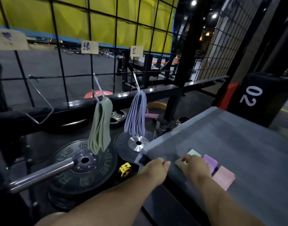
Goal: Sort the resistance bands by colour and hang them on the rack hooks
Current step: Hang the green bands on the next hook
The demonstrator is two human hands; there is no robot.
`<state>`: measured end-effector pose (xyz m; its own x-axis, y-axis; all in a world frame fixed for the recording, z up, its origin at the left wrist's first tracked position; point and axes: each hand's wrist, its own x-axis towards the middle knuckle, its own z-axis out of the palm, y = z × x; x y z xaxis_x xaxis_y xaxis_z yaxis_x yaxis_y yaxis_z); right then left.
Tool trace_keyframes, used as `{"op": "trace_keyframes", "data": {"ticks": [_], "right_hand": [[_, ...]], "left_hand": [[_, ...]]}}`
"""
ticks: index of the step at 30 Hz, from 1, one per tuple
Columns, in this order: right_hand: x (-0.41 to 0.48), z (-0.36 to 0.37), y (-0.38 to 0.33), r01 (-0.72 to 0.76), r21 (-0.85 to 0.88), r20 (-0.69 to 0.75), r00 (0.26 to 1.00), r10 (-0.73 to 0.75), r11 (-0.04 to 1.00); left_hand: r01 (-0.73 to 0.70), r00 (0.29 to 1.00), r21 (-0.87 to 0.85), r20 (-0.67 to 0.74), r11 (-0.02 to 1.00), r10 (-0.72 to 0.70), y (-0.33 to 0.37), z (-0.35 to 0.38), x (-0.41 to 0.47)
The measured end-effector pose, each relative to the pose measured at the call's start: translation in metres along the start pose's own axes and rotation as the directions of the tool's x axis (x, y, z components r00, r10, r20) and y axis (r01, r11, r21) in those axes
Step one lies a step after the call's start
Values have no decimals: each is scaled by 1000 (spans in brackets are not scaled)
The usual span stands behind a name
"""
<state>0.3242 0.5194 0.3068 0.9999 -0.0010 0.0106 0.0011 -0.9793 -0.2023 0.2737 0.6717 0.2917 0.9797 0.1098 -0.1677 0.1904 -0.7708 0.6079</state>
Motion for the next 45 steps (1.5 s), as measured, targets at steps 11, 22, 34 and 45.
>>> {"op": "trace_keyframes", "data": {"ticks": [11,22,34,45], "right_hand": [[6,7,12,67,-4,63,996,-67,998],[4,-7,-1,28,126,-137,990,-10,992],[-20,-28,-42,202,514,-277,959,-61,834],[-49,-56,-75,109,747,-211,974,79,655]], "left_hand": [[-9,999,23,53,1000,8,12,5,22],[-104,994,-71,30,992,106,17,4,28],[-199,967,-221,-204,955,154,21,-16,10],[-274,943,-276,-264,921,201,13,-45,-27]]}}
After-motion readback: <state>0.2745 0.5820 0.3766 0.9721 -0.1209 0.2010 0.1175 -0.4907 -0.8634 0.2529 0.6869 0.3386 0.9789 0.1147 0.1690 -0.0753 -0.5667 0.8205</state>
